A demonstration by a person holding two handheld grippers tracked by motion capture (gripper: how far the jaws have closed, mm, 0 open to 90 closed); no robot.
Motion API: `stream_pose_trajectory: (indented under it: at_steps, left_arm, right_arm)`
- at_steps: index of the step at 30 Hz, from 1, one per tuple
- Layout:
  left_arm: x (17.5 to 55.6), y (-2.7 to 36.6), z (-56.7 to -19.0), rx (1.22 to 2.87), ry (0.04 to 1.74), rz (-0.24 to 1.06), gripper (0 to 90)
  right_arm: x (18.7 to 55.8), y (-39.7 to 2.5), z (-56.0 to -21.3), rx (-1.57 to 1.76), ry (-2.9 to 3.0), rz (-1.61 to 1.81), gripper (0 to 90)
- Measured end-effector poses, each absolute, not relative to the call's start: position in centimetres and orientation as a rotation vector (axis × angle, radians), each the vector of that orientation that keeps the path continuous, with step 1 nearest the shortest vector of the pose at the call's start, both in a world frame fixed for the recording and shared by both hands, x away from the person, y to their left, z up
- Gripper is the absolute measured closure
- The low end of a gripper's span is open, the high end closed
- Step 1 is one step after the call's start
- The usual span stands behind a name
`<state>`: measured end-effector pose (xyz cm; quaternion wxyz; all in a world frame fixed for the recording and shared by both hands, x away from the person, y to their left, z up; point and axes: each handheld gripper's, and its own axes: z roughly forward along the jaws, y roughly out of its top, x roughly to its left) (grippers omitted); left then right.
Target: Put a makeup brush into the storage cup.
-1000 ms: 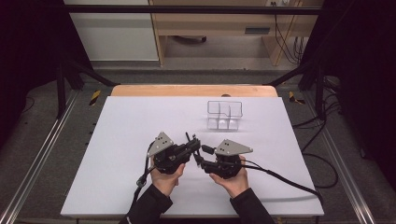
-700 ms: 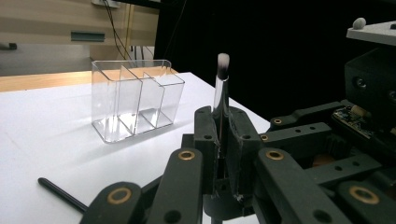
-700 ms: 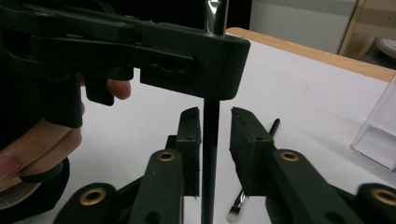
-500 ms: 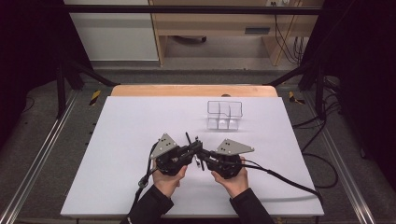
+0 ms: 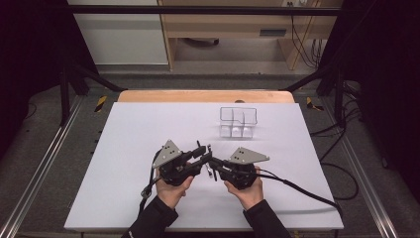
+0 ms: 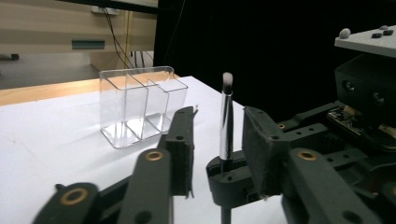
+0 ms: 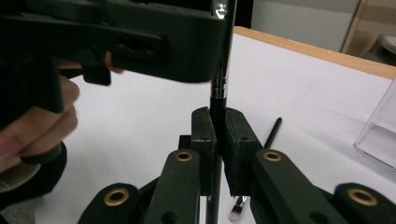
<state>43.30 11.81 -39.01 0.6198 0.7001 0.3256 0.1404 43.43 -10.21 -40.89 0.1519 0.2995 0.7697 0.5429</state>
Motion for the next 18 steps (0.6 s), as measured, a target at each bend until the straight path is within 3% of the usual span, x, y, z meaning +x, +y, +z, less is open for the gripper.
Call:
stream_pose_trajectory:
  at_steps: [18]
  left_arm:
    - [43.5, 16.0, -39.4, 1.676, 0.773, 0.345, 26.6]
  right_arm:
    - [43.6, -10.6, -40.8, 0.879, 2.192, 1.538, 84.1]
